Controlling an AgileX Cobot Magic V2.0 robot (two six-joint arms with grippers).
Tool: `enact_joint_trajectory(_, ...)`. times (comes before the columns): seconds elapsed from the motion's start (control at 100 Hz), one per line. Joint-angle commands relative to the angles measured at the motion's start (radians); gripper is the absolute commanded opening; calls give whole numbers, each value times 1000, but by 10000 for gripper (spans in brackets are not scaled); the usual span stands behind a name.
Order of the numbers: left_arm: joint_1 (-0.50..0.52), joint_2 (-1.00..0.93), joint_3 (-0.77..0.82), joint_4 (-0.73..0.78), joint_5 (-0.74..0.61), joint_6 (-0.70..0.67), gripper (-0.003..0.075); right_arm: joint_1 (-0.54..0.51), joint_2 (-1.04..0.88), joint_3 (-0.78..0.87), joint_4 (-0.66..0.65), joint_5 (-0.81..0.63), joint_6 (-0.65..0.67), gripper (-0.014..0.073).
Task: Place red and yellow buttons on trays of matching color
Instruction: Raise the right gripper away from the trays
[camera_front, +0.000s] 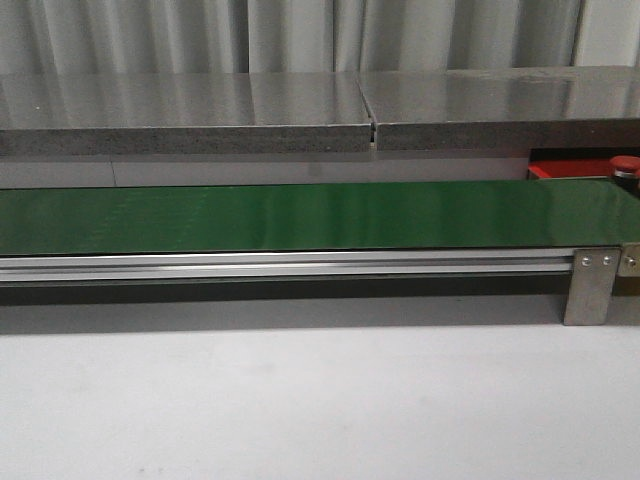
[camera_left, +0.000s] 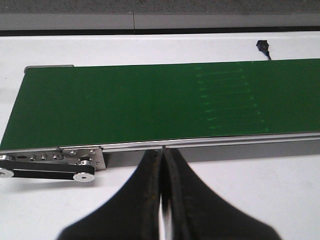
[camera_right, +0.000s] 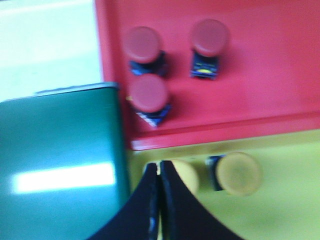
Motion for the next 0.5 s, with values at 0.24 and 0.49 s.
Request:
enact_joint_trajectory(0.24,-7,1,-29,-15,-68,-1,-19,180,-145,-15,-14,-11,-15,-122)
enact_joint_trajectory(0.49,-7,1,-29,-15,-68,-1,-20,280,-286,159,-14,-116,-15,-122)
